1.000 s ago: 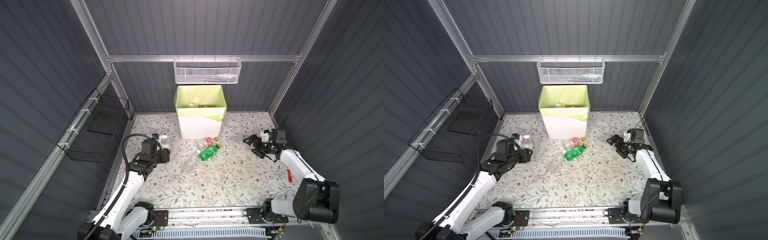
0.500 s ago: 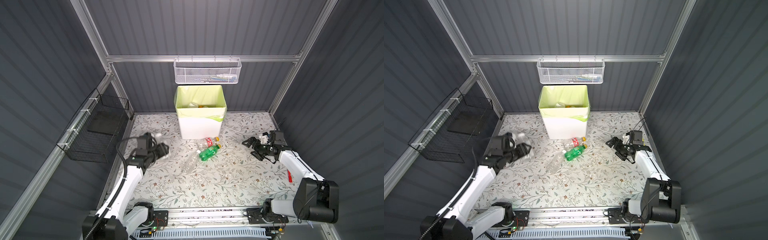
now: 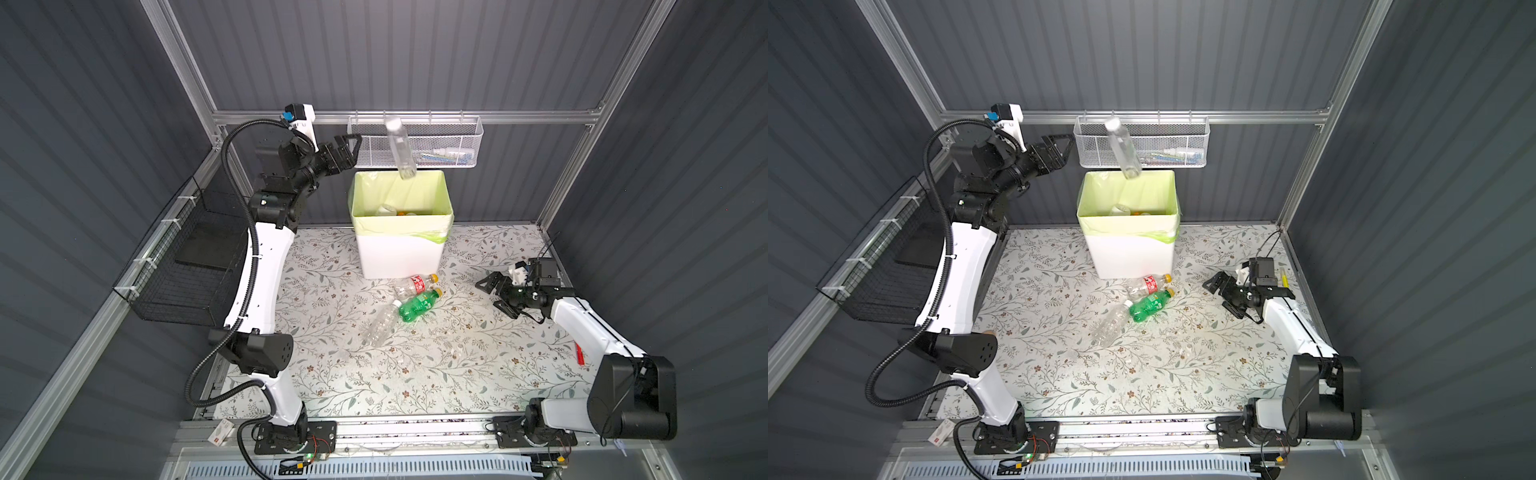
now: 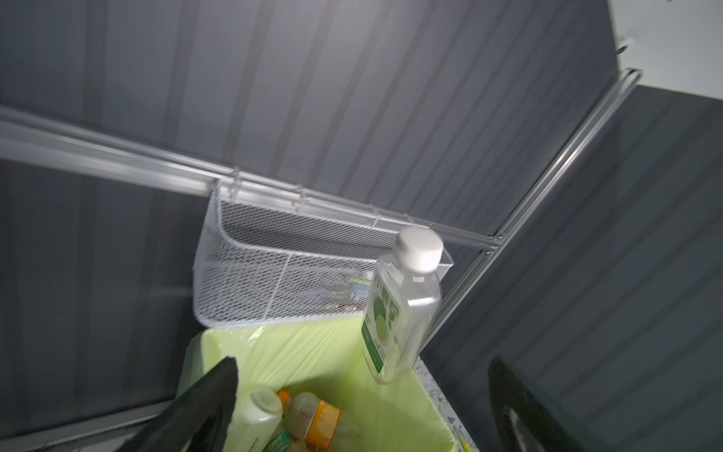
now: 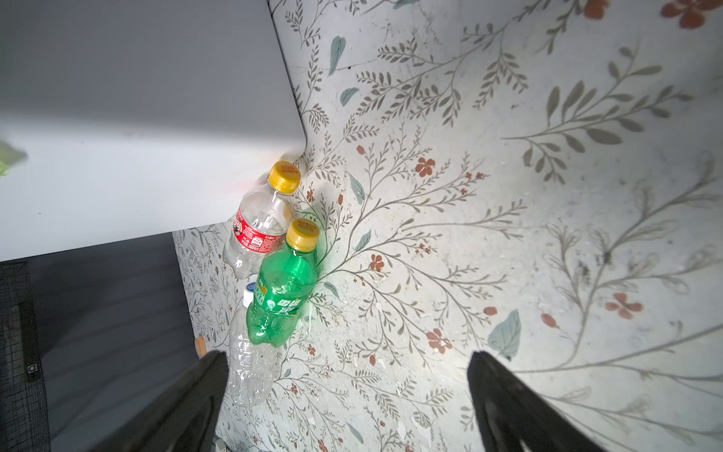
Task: Throw the plastic bottles in the bin
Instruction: 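Carry the green-label bottle with the left gripper over the bin and release, then grasp the green soda bottle with the right gripper while the left arm withdraws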
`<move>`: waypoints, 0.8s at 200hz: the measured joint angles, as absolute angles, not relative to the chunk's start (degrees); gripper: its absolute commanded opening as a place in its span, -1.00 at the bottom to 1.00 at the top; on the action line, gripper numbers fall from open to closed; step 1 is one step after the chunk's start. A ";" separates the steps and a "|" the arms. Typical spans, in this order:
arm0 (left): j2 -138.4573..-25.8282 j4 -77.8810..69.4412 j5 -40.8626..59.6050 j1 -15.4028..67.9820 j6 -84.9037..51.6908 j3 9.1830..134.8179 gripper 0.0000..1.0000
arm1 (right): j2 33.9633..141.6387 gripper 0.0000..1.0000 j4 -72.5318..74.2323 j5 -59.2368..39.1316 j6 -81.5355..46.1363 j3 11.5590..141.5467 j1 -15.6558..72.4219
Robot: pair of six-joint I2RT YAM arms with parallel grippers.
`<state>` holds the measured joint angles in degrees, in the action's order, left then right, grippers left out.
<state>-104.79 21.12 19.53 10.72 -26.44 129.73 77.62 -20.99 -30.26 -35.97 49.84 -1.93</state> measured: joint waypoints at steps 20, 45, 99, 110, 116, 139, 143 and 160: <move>-104.20 21.74 18.44 9.91 -25.39 123.76 0.99 | 77.71 0.95 -20.95 -30.00 -36.01 49.82 -1.91; -100.25 21.82 15.84 9.69 -23.51 113.95 0.99 | 78.76 0.96 -21.52 -28.88 -35.88 50.13 -0.91; -81.95 18.63 11.07 9.23 -17.43 86.65 0.99 | 80.68 0.96 -22.87 -23.94 -37.17 51.57 4.91; -78.94 17.91 10.94 8.99 -16.34 80.18 0.99 | 81.21 0.96 -22.70 -22.81 -38.37 51.57 7.16; -77.69 17.47 10.92 8.99 -15.94 76.82 0.99 | 81.67 0.96 -22.46 -22.33 -39.38 51.57 8.64; -74.76 17.45 10.87 8.99 -15.25 63.92 0.99 | 83.72 0.96 -20.99 -19.11 -44.03 52.05 14.61; -74.46 17.58 10.85 8.99 -15.20 61.82 0.99 | 84.07 0.96 -20.93 -18.50 -44.88 52.38 15.49; -72.55 17.96 10.79 8.99 -15.31 54.63 0.99 | 86.83 0.92 -20.40 -16.27 -48.42 54.94 19.46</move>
<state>-72.55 17.96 10.79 8.99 -15.31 54.63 86.83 -20.40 -16.27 -48.42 54.94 19.46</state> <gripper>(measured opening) 0.994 0.969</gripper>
